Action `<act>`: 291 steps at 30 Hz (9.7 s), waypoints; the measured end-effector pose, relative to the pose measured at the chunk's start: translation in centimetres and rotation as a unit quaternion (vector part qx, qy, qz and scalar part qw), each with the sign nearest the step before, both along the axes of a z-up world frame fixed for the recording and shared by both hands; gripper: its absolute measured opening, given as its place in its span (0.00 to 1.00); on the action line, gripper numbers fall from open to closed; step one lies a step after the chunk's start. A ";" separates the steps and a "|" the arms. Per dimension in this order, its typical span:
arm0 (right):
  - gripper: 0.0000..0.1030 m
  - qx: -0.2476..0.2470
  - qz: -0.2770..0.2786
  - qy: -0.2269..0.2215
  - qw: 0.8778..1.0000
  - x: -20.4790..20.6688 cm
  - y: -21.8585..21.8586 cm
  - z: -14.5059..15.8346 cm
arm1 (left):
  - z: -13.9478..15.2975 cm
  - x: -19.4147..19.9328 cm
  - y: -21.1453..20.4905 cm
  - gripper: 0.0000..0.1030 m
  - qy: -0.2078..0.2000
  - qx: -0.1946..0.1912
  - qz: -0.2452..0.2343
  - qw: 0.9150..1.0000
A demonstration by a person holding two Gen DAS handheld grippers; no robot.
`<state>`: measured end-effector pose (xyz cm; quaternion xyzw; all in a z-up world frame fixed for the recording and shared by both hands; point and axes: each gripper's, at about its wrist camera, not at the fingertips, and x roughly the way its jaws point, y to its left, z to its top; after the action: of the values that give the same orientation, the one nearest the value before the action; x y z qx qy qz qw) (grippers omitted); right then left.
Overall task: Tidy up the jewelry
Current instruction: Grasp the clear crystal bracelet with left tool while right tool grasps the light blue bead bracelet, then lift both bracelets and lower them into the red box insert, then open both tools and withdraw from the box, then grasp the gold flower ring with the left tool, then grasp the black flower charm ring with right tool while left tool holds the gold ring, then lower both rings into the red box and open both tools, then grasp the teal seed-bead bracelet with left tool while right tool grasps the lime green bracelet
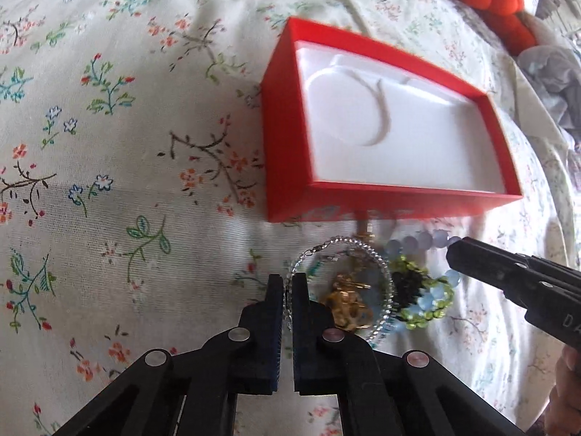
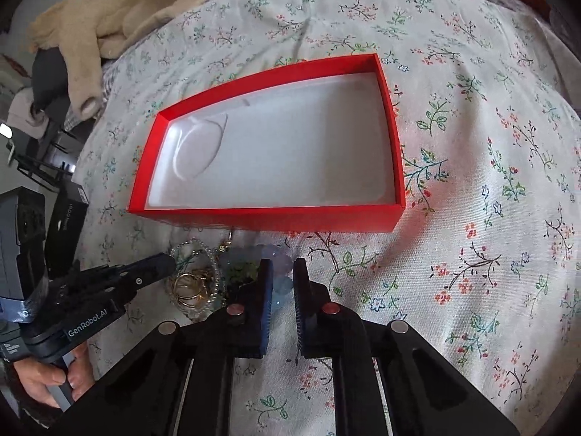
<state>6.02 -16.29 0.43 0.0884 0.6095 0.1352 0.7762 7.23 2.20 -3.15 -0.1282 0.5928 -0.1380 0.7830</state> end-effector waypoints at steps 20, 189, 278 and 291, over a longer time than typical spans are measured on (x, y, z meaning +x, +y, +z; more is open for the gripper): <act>0.11 0.052 0.004 -0.061 0.997 -3.7 -0.2 6.0 | 6.7 -2.2 -1.2 0.00 -0.098 -0.023 -0.005 0.995; 0.19 0.016 -0.005 0.025 1.000 -0.7 1.7 1.3 | 2.3 -1.1 0.0 0.21 -0.033 0.086 -0.019 0.996; 0.57 -0.002 -0.071 -0.090 0.993 -1.7 -3.7 6.7 | 5.8 -1.8 -1.1 0.78 -0.091 0.085 0.021 0.992; 0.63 -0.049 -0.073 -0.031 0.996 -4.8 -3.1 3.9 | 3.6 -3.9 1.0 0.81 -0.030 0.078 0.042 0.996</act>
<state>1.23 -19.44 4.28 0.0903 0.5827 0.0509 0.8061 3.32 3.23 0.48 -0.0875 0.5720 -0.0617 0.8132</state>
